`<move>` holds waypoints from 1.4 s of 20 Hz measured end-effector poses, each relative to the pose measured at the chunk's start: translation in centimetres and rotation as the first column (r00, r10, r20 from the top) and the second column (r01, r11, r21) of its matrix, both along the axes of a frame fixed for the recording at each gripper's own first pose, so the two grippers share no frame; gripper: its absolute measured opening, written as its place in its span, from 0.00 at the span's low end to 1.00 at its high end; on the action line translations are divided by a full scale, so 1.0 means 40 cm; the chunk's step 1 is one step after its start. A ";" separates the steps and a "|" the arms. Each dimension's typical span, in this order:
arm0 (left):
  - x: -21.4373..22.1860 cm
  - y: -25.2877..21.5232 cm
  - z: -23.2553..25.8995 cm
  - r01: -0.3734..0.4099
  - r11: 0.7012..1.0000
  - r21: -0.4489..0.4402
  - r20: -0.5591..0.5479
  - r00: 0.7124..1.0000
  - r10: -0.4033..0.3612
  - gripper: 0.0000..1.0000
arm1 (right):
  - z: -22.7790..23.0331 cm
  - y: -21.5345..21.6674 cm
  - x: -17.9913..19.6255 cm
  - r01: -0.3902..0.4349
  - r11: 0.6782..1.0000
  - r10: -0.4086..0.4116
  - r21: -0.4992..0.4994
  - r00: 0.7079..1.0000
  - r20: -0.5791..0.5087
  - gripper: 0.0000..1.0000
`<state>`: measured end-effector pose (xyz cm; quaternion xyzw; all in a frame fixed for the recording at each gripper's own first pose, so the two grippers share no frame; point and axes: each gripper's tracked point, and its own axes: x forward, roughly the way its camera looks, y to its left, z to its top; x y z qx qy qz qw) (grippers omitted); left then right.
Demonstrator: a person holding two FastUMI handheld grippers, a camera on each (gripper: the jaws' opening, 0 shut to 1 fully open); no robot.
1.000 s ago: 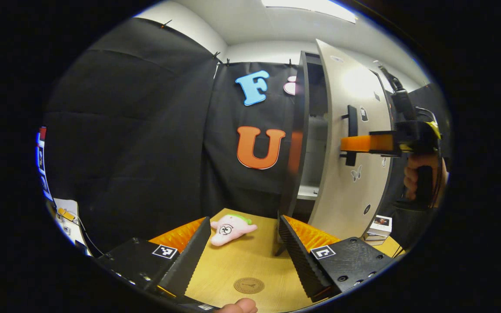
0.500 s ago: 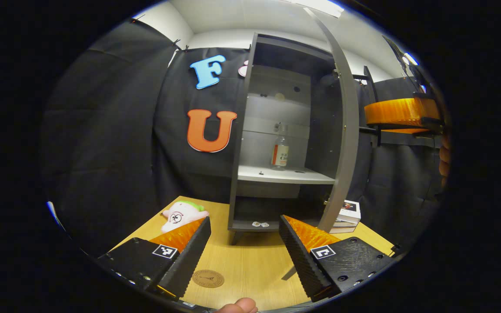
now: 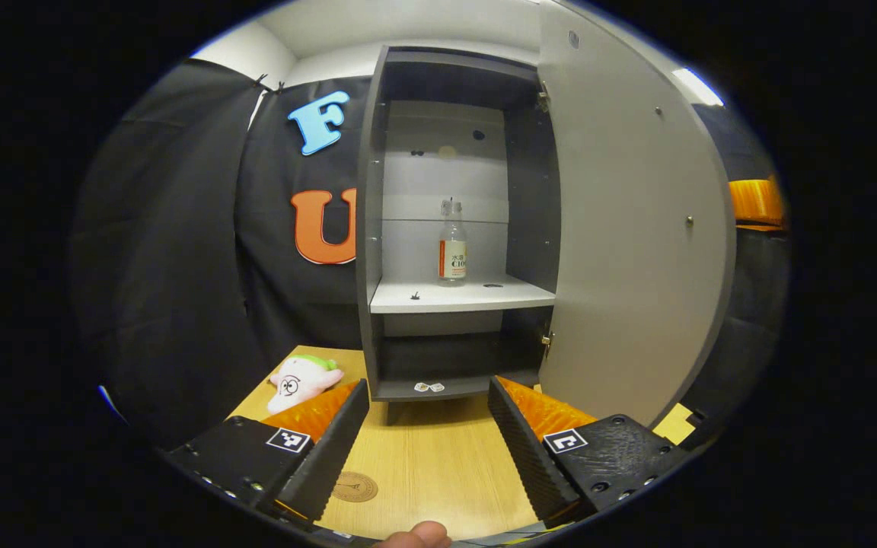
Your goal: Open the cabinet door with the right hand, grasp the bottle in the cabinet with the left hand and place it on the coaster, then close the cabinet door with the right hand.
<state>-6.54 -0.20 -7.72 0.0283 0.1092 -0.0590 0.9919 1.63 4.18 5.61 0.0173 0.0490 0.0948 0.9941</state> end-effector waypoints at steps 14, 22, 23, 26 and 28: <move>0.445 -0.126 0.083 0.102 0.994 -0.031 0.122 0.988 -0.097 0.96 | -0.002 -0.175 -0.064 0.268 0.959 -0.267 0.096 0.963 -0.014 0.06; 0.659 -0.167 0.104 0.057 0.998 -0.022 0.111 0.992 -0.054 0.95 | 0.008 -0.300 -0.114 0.248 0.873 -0.261 0.420 0.965 -0.027 0.41; 0.674 -0.173 0.110 0.048 0.999 -0.014 0.113 0.993 -0.046 0.95 | -0.015 -0.316 -0.113 0.260 0.861 -0.259 0.437 0.964 -0.062 0.63; 0.733 -0.184 0.114 0.035 0.999 -0.025 0.100 0.994 -0.033 0.95 | -0.043 -0.382 -0.110 0.349 0.851 -0.340 0.393 0.936 -0.093 0.98; 0.773 -0.189 0.116 0.017 0.998 -0.054 0.073 0.997 -0.013 0.95 | -0.035 -0.401 -0.110 0.373 0.862 -0.372 0.343 0.925 -0.071 0.98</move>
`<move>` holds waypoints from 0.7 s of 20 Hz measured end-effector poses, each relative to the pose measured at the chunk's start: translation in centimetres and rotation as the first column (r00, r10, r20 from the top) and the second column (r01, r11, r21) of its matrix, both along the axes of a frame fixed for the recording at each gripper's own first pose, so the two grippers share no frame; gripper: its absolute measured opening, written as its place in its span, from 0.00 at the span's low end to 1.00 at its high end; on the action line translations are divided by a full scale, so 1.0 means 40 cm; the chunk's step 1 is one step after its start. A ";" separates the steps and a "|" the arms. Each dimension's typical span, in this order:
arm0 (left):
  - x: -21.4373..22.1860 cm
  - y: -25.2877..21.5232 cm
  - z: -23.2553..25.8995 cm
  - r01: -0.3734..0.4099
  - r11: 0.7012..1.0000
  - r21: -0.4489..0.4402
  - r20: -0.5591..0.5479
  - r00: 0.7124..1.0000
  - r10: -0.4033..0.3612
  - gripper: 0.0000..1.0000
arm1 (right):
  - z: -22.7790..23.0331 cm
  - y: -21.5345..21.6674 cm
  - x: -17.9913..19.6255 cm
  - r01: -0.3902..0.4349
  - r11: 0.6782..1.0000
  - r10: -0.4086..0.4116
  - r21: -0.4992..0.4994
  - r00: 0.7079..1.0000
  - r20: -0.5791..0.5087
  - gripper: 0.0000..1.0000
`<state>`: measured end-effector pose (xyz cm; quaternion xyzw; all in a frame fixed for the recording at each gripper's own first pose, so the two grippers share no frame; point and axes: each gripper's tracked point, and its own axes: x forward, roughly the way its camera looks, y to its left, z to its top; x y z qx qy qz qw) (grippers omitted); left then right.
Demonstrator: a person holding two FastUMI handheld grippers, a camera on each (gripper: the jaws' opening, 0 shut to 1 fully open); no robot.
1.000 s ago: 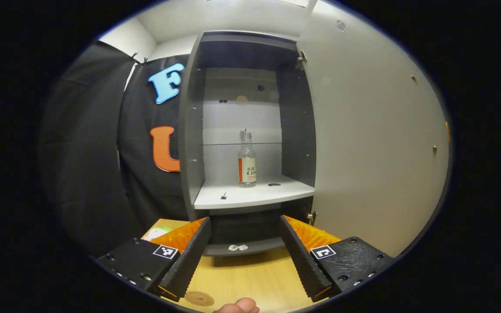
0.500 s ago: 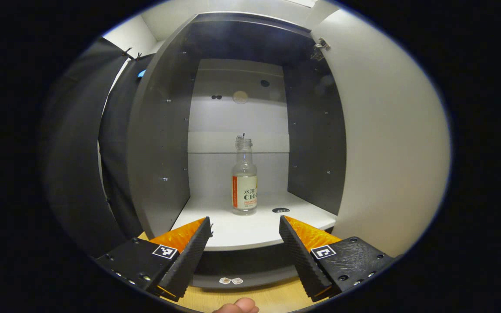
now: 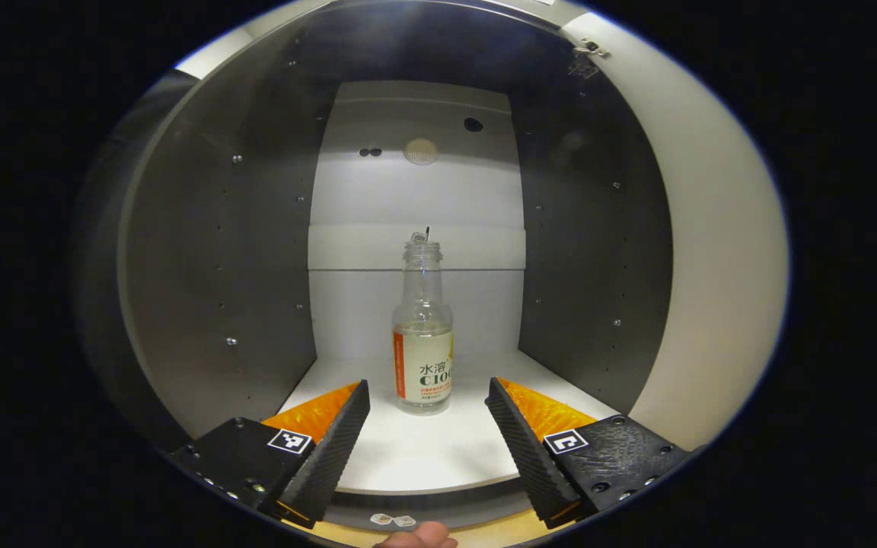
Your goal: Open the cabinet door with the right hand, grasp the bottle in the cabinet with the left hand and place it on the coaster, then close the cabinet door with the right hand.
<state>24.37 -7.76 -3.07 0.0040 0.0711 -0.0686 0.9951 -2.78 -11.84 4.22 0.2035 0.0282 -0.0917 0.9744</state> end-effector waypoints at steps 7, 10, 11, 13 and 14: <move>0.159 0.032 -0.005 -0.095 0.995 -0.007 -0.028 0.995 0.094 0.95 | -0.022 -0.045 0.026 0.004 1.000 -0.004 0.016 1.000 -0.009 0.98; 0.196 0.032 0.002 -0.083 0.997 -0.001 -0.038 0.996 0.083 0.96 | -0.027 -0.053 0.051 0.000 1.000 0.000 0.019 1.000 -0.002 0.98; 0.203 0.027 0.008 -0.073 0.997 -0.005 -0.029 0.997 0.073 0.95 | -0.037 -0.055 0.057 0.002 1.000 -0.001 0.026 1.000 -0.008 0.98; 0.225 0.023 0.016 -0.070 0.997 0.018 -0.011 0.997 0.070 0.95 | -0.037 -0.061 0.075 0.000 0.999 0.000 0.042 1.000 0.002 0.97; 0.234 0.027 0.016 -0.070 0.997 0.030 -0.008 0.997 0.070 0.95 | -0.039 -0.064 0.082 0.000 0.999 0.000 0.040 1.000 -0.002 0.97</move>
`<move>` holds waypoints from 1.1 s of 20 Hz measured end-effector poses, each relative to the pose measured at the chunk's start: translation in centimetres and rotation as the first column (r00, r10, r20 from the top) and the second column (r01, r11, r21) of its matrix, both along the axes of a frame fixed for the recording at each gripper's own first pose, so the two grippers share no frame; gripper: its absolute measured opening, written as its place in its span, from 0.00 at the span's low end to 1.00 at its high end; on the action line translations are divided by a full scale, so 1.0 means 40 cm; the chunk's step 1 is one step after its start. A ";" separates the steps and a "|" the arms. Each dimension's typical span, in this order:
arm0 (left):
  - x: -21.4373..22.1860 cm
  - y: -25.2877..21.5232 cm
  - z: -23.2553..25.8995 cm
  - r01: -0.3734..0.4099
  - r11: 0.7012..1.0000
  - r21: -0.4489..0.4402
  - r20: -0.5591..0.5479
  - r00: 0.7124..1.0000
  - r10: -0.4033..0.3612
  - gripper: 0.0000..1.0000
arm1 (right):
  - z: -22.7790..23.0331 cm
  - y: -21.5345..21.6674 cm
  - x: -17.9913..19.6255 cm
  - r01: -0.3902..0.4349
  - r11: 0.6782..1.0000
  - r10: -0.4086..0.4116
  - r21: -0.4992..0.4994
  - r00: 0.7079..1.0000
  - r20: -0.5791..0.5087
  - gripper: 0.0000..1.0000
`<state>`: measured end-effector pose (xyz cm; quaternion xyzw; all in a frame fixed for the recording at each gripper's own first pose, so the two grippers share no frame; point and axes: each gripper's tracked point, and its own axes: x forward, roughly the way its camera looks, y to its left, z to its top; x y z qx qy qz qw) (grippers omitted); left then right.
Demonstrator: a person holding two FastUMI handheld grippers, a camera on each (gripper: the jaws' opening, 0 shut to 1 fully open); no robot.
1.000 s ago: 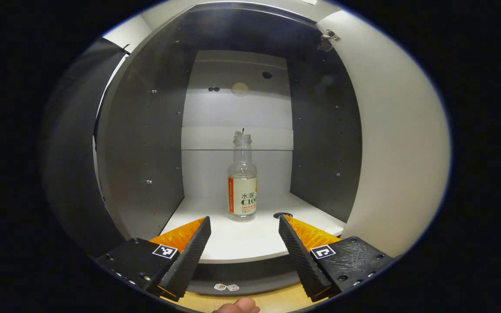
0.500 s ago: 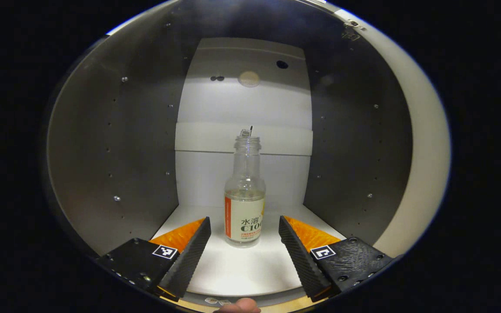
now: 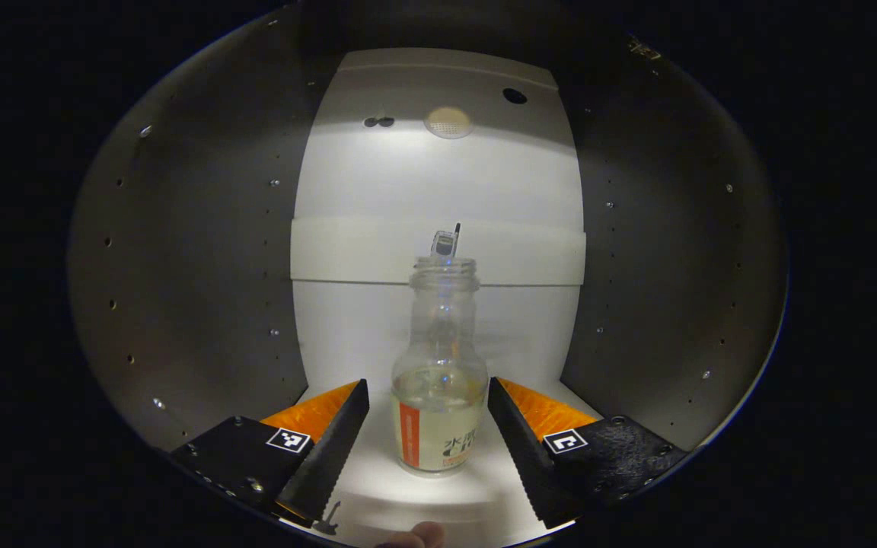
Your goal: Open the cabinet door with the right hand, grasp the bottle in the cabinet with the left hand and place it on the coaster, then close the cabinet door with the right hand.
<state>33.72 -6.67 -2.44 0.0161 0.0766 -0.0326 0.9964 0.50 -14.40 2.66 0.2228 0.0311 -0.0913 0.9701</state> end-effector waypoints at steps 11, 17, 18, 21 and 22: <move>-0.005 -0.005 0.058 0.014 0.999 -0.052 0.022 1.000 -0.013 0.70 | -0.007 -0.021 0.012 0.009 1.000 -0.009 0.008 1.000 0.001 0.97; -0.167 -0.009 0.133 0.087 0.995 -0.042 0.066 0.994 -0.084 0.70 | -0.027 -0.035 0.024 -0.073 0.997 0.072 -0.027 0.997 -0.009 0.97; -0.210 -0.003 0.145 0.081 0.997 -0.015 0.083 0.993 -0.080 0.70 | -0.027 -0.056 0.025 -0.068 0.996 0.068 -0.050 0.998 -0.004 0.98; -0.333 0.038 0.164 0.054 0.997 0.053 0.131 0.990 -0.060 0.70 | -0.051 -0.113 0.041 -0.040 0.994 0.039 -0.099 0.999 -0.011 0.97; -0.375 0.042 0.167 0.051 0.997 0.059 0.137 0.989 -0.058 0.70 | -0.061 -0.137 0.048 -0.027 0.992 0.025 -0.127 1.000 -0.018 0.97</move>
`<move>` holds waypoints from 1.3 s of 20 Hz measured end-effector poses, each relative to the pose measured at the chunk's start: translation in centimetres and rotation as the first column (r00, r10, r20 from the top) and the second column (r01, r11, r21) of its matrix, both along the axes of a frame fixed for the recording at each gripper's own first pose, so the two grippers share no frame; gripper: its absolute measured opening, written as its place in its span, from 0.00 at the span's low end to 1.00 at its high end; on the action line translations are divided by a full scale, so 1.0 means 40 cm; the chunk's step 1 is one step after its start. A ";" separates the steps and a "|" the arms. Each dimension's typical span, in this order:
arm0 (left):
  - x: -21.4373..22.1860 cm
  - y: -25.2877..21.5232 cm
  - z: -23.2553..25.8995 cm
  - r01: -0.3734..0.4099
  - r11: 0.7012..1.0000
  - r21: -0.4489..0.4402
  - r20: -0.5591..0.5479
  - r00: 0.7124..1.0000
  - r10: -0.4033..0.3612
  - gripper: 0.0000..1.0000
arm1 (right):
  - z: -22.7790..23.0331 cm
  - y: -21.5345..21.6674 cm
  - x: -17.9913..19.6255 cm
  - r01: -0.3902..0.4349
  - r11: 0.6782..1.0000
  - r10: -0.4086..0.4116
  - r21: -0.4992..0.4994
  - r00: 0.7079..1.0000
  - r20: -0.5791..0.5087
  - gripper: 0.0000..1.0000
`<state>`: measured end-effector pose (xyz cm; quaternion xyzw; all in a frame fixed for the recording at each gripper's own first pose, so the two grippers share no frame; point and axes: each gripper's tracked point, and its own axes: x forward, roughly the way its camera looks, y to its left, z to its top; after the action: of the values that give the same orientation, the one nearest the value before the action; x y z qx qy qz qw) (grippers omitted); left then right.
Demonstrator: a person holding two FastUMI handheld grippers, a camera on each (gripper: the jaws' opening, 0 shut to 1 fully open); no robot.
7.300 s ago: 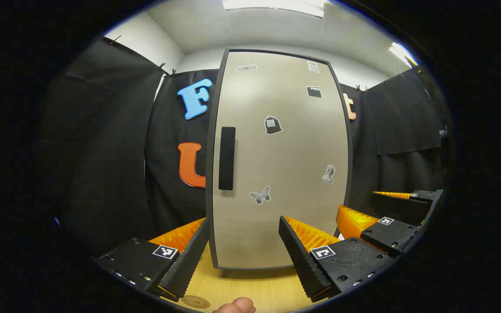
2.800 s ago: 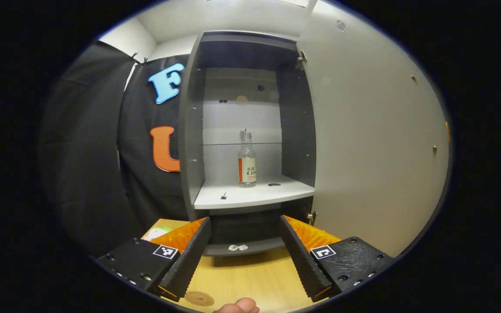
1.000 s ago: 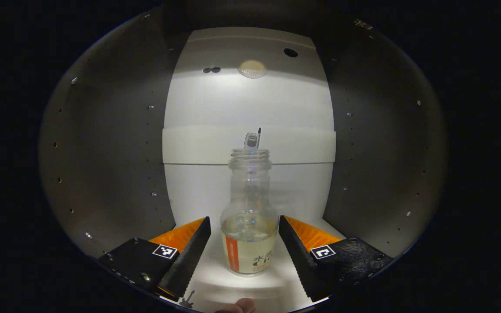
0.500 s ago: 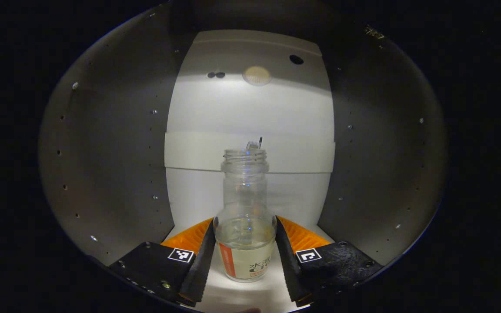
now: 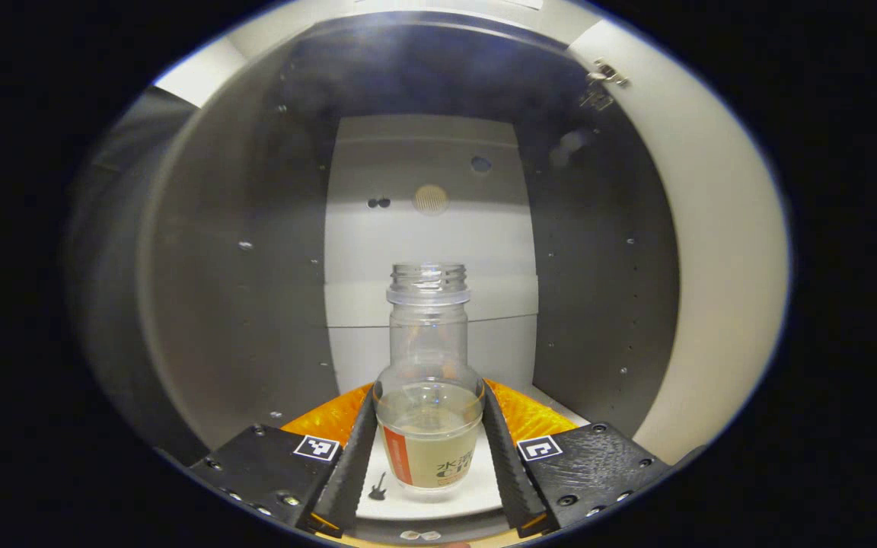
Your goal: Open the cabinet door with the right hand, grasp the bottle in the cabinet with the left hand and place it on the coaster, then close the cabinet door with the right hand.
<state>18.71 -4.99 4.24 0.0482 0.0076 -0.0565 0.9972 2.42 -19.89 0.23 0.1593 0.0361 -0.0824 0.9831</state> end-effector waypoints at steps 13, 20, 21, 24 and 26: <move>-0.406 0.237 -0.260 -0.141 0.989 0.042 -0.071 0.987 0.143 0.70 | -0.448 -0.130 0.138 0.277 0.917 -0.144 0.285 0.900 -0.412 0.98; -0.465 0.366 -0.638 -0.177 0.984 0.028 -0.158 0.971 0.179 0.70 | -0.614 -0.191 0.018 0.404 0.908 -0.277 0.111 0.778 -0.564 0.98; -0.469 0.382 -0.681 -0.183 0.983 0.032 -0.163 0.969 0.186 0.70 | -0.637 -0.185 -0.002 0.392 0.916 -0.272 0.091 0.769 -0.579 0.98; -0.498 0.433 -0.809 -0.221 0.975 0.024 -0.217 0.951 0.221 0.70 | -0.736 -0.151 -0.041 0.364 0.931 -0.261 0.033 0.725 -0.638 0.98; -0.515 0.441 -0.857 -0.225 0.974 0.013 -0.235 0.946 0.222 0.70 | -0.792 -0.103 -0.075 0.356 0.932 -0.210 0.072 0.690 -0.693 0.98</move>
<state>-1.91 12.63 -30.03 0.0331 0.1308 0.0516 0.9895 -0.59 -24.03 -31.44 0.2206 0.3727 -0.2817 0.8562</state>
